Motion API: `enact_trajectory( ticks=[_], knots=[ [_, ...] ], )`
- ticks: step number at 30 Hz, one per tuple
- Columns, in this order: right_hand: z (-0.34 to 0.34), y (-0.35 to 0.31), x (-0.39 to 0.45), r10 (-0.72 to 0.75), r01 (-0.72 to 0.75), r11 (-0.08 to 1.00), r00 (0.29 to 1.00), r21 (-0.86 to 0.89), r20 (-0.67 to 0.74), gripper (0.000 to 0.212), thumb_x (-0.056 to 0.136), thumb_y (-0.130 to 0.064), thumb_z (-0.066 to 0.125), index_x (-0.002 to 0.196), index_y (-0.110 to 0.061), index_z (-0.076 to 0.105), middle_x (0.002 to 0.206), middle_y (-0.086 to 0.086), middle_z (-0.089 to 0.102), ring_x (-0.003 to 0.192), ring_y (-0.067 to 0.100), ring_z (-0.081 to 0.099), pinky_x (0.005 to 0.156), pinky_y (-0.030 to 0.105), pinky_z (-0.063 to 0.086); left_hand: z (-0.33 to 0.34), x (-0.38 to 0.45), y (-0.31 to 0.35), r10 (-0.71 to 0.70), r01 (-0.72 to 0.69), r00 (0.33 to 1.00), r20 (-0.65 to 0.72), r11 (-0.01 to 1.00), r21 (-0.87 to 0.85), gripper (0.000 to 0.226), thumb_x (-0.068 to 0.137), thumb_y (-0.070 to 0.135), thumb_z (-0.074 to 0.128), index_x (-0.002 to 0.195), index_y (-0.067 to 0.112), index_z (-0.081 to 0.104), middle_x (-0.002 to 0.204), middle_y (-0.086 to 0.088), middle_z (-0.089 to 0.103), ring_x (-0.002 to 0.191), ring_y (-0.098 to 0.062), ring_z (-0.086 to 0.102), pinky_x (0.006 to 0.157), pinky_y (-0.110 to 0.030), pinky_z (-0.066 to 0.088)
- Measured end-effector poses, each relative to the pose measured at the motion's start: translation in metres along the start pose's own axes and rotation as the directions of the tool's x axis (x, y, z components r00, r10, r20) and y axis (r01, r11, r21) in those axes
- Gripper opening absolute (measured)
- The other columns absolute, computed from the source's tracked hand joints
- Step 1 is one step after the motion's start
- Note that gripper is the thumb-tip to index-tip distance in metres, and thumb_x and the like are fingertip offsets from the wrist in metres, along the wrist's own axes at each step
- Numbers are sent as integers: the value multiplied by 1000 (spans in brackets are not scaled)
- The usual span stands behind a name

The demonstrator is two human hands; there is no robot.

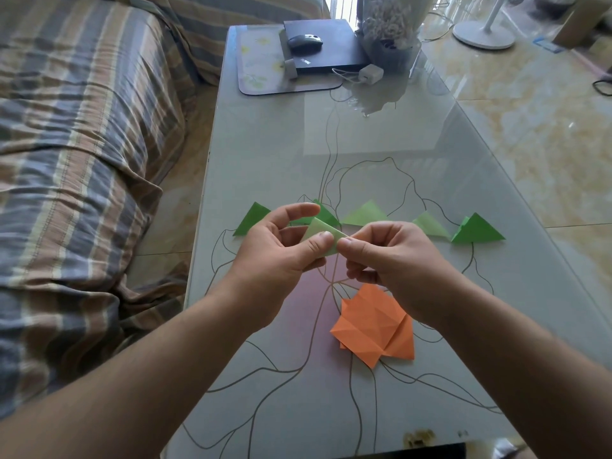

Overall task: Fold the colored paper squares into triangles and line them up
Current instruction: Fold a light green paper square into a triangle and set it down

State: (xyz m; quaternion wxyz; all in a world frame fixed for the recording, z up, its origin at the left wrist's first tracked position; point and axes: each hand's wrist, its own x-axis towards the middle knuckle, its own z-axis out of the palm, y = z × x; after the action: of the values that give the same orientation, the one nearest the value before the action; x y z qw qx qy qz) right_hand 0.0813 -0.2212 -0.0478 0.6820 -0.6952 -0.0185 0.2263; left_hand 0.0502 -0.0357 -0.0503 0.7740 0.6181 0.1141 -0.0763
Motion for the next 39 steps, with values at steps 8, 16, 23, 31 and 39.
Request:
enact_trajectory(
  ticks=[8,16,23,31,39],
  knots=[
    [1,0,-1,18,-18,1000,1000,2,3,16,91,-22,76,84,-8,72,72,8,68,69,22,63,68,30,54,-1,0,1,8,-8,1000,18,1000,6,31,88,11,73,117,19,69,105,-13,78,103,-27,75,86,-36,60],
    [9,6,-2,56,-56,998,997,7,55,12,91,-20,76,94,-9,75,78,7,71,69,19,62,64,26,51,0,-1,2,6,-6,1000,7,1000,-5,18,90,4,72,104,15,68,103,-14,78,97,-26,76,80,-28,59],
    [11,11,-1,-3,3,1000,1000,-23,-6,10,96,-8,69,90,-1,73,73,7,69,68,21,62,70,34,49,-1,0,1,-11,11,1000,3,999,-53,15,91,0,69,95,14,66,98,-16,76,89,-26,73,80,-33,61],
    [4,4,3,-66,66,998,994,-3,-92,10,94,-13,74,86,-8,72,77,10,68,68,24,63,74,42,51,0,1,1,-44,42,999,-27,995,-94,21,94,-10,61,101,9,58,92,-16,73,87,-29,76,78,-34,62],
    [6,6,3,-55,55,998,996,-1,-69,9,94,-14,73,86,-10,73,79,13,63,73,25,56,67,37,47,1,0,0,-76,76,997,-10,997,-2,24,89,1,72,109,13,68,102,-14,79,103,-33,75,91,-42,60]
  ],
)
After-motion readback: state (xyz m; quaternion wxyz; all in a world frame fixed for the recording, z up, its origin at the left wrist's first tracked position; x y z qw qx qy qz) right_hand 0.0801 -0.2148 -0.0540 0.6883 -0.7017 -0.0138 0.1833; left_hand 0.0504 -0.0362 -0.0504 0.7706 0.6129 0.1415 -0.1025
